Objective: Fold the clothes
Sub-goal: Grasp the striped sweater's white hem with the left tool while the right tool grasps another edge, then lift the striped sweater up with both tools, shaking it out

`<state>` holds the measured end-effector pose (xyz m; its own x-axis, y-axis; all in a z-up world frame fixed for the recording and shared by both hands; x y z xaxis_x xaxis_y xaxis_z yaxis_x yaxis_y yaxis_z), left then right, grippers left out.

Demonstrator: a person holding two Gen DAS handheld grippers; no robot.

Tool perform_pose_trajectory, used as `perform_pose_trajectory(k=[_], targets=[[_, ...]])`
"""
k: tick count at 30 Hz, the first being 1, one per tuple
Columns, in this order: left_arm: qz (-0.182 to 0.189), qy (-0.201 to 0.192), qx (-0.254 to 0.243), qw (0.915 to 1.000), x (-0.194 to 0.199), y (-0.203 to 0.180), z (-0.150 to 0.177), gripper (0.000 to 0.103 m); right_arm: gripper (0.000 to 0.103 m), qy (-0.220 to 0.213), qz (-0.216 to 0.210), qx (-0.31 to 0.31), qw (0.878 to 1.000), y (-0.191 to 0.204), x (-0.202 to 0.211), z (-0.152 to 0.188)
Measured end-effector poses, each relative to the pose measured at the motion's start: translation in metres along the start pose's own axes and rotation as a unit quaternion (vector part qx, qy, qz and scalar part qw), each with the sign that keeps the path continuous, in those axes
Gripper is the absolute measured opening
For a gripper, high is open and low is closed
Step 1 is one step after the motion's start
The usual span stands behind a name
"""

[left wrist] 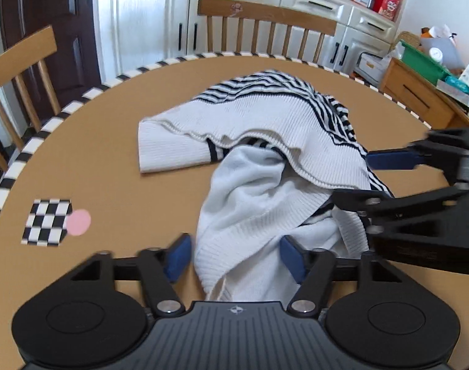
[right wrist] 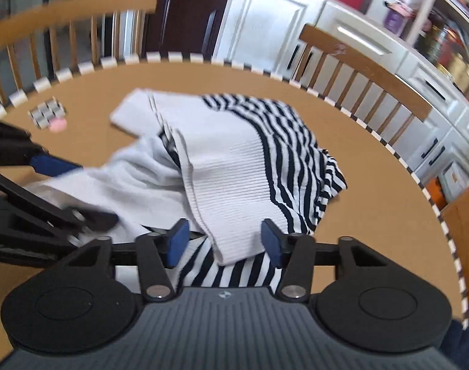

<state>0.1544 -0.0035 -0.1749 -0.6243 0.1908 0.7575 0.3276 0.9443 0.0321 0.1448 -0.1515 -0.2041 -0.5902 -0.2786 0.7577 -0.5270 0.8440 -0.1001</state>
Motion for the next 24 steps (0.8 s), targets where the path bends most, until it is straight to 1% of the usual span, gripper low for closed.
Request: perform_pose_trajectory(k=[1,2,3,4,6,8,10,12,15,17,19,21,23,24], targets=[[0.004,-0.002,-0.002,1.0,-0.001,-0.001,0.0,0.029,0.025,0.011,-0.001,0.001,1.0,0.0,-0.006,0.0],[0.015,-0.004,-0.001,0.9999,-0.001,-0.003,0.0,0.014,0.018,0.021,-0.011,-0.012,1.0,-0.002,-0.009,-0.001],[0.02,-0.003,0.003,0.9998,-0.001,-0.003,0.0,0.014,0.015,0.031,-0.021,-0.025,0.999,-0.004,-0.012,-0.002],[0.021,0.0,0.008,0.9997,-0.001,-0.002,0.0,0.014,0.008,0.03,-0.037,-0.056,0.997,-0.009,-0.009,-0.007],[0.027,0.007,0.023,0.9993,0.001,0.002,0.002,0.013,0.008,0.029,-0.071,-0.135,0.988,-0.027,0.002,-0.017],[0.03,0.015,0.044,0.9985,0.005,0.009,0.008,0.013,0.008,0.012,-0.103,-0.205,0.973,-0.048,0.02,-0.027],[0.025,0.021,0.054,0.998,0.011,0.017,0.013,0.013,0.008,-0.014,-0.112,-0.243,0.963,-0.069,0.04,-0.035],[0.018,0.027,0.064,0.9974,0.018,0.024,0.021,0.012,0.008,-0.031,-0.108,-0.267,0.957,-0.087,0.057,-0.039],[0.005,0.036,0.069,0.997,0.032,0.033,0.033,0.012,0.005,-0.051,-0.073,-0.271,0.958,-0.108,0.08,-0.032],[-0.004,0.043,0.067,0.9968,0.043,0.037,0.042,0.012,0.004,-0.053,-0.048,-0.27,0.96,-0.121,0.093,-0.02],[-0.004,0.049,0.072,0.9962,0.056,0.041,0.051,0.012,0.004,-0.038,-0.038,-0.25,0.967,-0.117,0.102,0.002],[-0.016,0.061,0.072,0.9953,0.067,0.044,0.064,0.005,0.004,-0.022,-0.028,-0.229,0.973,-0.115,0.111,0.023],[-0.023,0.069,0.085,0.9937,0.077,0.048,0.077,0.005,0.013,-0.008,-0.019,-0.207,0.978,-0.11,0.119,0.044],[-0.023,0.069,0.097,0.9926,0.082,0.051,0.083,0.005,0.023,-0.009,-0.028,-0.185,0.982,-0.095,0.116,0.043]])
Point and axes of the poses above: each gripper's, at about its wrist camera, not at the fingertips, and x roughly against the way its jaws point, y to its left, z to its underside, the point moved 8 cm from there along -x, roughly the way its jaws point, and after that the axes turned 12 degrees about -x, right-handed, at the moved point
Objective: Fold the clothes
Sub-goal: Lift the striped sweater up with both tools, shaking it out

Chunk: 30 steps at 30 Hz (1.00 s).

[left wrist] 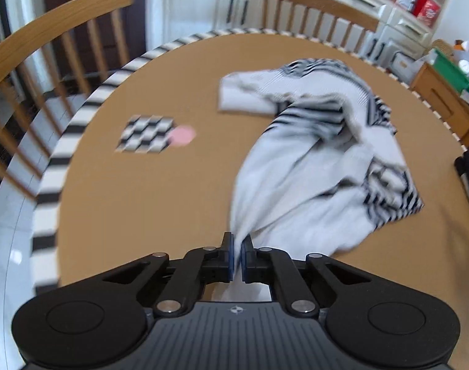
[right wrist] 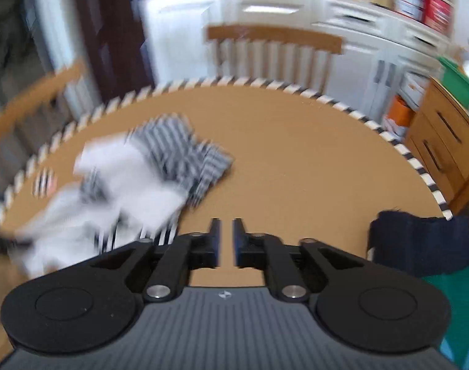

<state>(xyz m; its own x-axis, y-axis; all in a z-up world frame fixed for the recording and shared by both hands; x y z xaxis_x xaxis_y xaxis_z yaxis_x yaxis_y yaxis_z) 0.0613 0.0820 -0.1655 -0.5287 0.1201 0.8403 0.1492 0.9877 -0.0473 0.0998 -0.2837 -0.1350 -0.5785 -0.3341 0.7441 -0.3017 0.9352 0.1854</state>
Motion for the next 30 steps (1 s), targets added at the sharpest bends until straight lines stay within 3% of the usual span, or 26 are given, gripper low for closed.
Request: perform_pose_trajectory(k=[1,2,4,6,8,10,13,15,18,20,23,26,27,29,30], targets=[[0.001,0.0,0.012,0.9999,0.004,0.004,0.006,0.005,0.045,0.002,-0.009,0.022,1.0,0.014,-0.004,0.006],[0.003,-0.007,0.016,0.9998,0.008,0.004,0.007,0.006,0.054,0.002,-0.019,0.044,0.999,0.029,-0.008,0.011],[0.004,-0.027,0.005,0.9996,0.015,0.0,0.003,0.006,0.05,-0.004,-0.038,0.103,0.994,0.063,-0.025,0.015],[0.001,-0.048,-0.027,0.9985,0.017,-0.01,-0.007,0.02,0.046,-0.002,-0.033,0.173,0.984,0.092,-0.05,0.017],[-0.002,-0.047,-0.054,0.9974,0.011,-0.015,-0.015,0.027,0.041,-0.001,-0.015,0.25,0.968,0.114,-0.074,0.021],[0.0,-0.037,-0.055,0.9978,0.003,-0.018,-0.015,0.029,0.036,0.003,-0.001,0.343,0.939,0.123,-0.089,0.03],[-0.001,-0.034,-0.031,0.9989,0.001,-0.013,-0.008,0.034,0.035,-0.003,-0.015,0.472,0.881,0.135,-0.091,0.045],[0.0,-0.028,-0.014,0.9995,0.0,-0.007,-0.001,0.035,0.027,-0.002,-0.042,0.524,0.851,0.141,-0.09,0.052],[0.007,-0.033,-0.008,0.9994,-0.002,-0.003,0.005,0.037,0.025,0.008,-0.076,0.588,0.805,0.147,-0.091,0.061],[0.005,-0.034,-0.028,0.999,-0.003,-0.008,0.005,0.043,0.025,0.021,-0.072,0.632,0.772,0.145,-0.1,0.07],[0.011,-0.038,-0.045,0.9982,-0.002,-0.015,0.005,0.049,0.028,-0.004,-0.064,0.682,0.729,0.144,-0.111,0.071],[0.015,-0.049,-0.052,0.9973,-0.006,-0.02,0.002,0.044,0.032,-0.018,-0.068,0.691,0.72,0.15,-0.118,0.064],[0.015,-0.052,-0.057,0.9969,-0.008,-0.021,0.0,0.027,0.027,-0.016,-0.07,0.689,0.721,0.153,-0.121,0.063],[0.011,-0.052,-0.053,0.9972,-0.012,-0.019,-0.004,0.009,0.009,0.006,-0.077,0.67,0.738,0.158,-0.123,0.062],[0.015,-0.051,-0.042,0.9977,-0.013,-0.016,-0.006,0.009,0.007,0.021,-0.085,0.647,0.757,0.16,-0.123,0.059]])
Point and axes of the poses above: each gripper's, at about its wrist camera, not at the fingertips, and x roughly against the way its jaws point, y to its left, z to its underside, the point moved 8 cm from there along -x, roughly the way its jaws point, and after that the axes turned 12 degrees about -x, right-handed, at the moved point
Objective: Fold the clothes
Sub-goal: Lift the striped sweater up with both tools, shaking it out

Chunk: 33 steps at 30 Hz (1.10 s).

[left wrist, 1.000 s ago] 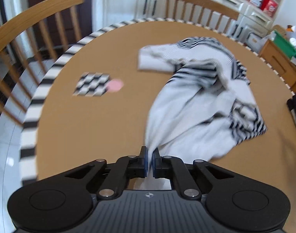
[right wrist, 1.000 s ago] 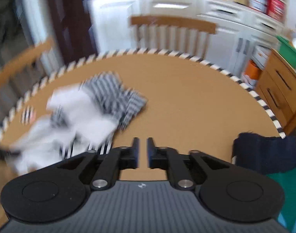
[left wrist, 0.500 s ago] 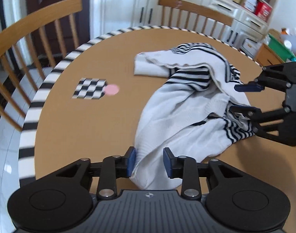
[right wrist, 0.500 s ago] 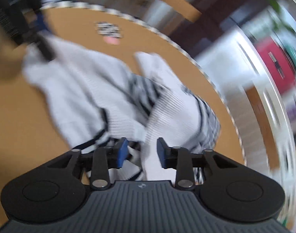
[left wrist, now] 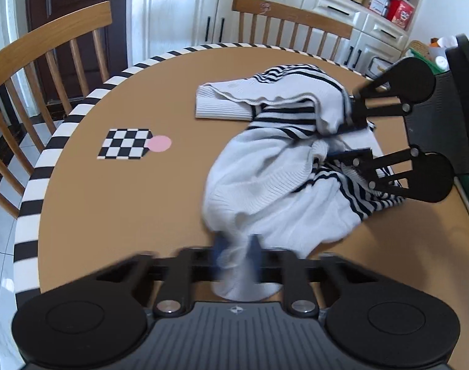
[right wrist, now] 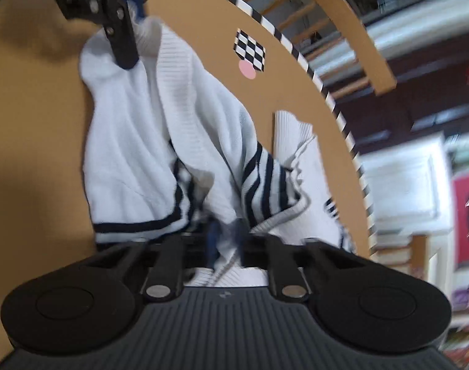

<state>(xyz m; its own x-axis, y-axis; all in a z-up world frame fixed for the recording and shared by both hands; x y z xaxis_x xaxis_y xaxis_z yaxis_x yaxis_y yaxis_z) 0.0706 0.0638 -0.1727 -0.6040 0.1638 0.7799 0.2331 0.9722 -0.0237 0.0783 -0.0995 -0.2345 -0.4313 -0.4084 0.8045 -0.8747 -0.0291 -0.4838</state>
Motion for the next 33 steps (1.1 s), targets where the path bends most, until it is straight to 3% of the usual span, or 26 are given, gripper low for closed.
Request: perform_pose_trajectory(k=[3,7,11,15,18,21,23,29,32,33], targets=[[-0.008,0.006,0.032,0.9994,0.003,0.014,-0.002,0.008,0.006,-0.02,-0.033,-0.151,0.988,-0.029,0.017,-0.004],[-0.034,-0.03,0.045,0.998,0.029,0.031,-0.012,0.007,0.005,-0.072,-0.054,-0.31,0.946,-0.071,0.064,0.002],[-0.047,-0.069,0.037,0.9958,0.063,0.032,-0.032,0.007,0.005,-0.116,-0.094,-0.409,0.9,-0.092,0.113,0.008],[-0.048,-0.124,0.029,0.9908,0.117,0.027,-0.062,0.007,0.005,-0.169,-0.133,-0.501,0.838,-0.109,0.171,0.017],[-0.062,-0.172,-0.006,0.983,0.175,0.016,-0.086,0.007,0.005,-0.215,-0.134,-0.527,0.811,-0.123,0.224,0.018],[-0.074,-0.232,-0.049,0.9686,0.25,-0.003,-0.112,0.005,0.005,-0.263,-0.103,-0.504,0.816,-0.129,0.298,0.011],[-0.077,-0.277,-0.078,0.9546,0.305,-0.021,-0.131,0.004,0.005,-0.297,-0.083,-0.486,0.818,-0.133,0.352,0.006],[-0.103,-0.399,-0.161,0.8966,0.443,-0.086,-0.193,0.004,0.005,-0.387,0.014,-0.425,0.818,-0.163,0.5,-0.002],[-0.112,-0.405,-0.174,0.8904,0.45,-0.11,-0.234,0.004,0.005,-0.368,0.075,-0.417,0.828,-0.189,0.51,-0.001],[-0.107,-0.395,-0.174,0.8956,0.439,-0.113,-0.247,0.004,0.005,-0.35,0.08,-0.42,0.834,-0.198,0.499,0.003]])
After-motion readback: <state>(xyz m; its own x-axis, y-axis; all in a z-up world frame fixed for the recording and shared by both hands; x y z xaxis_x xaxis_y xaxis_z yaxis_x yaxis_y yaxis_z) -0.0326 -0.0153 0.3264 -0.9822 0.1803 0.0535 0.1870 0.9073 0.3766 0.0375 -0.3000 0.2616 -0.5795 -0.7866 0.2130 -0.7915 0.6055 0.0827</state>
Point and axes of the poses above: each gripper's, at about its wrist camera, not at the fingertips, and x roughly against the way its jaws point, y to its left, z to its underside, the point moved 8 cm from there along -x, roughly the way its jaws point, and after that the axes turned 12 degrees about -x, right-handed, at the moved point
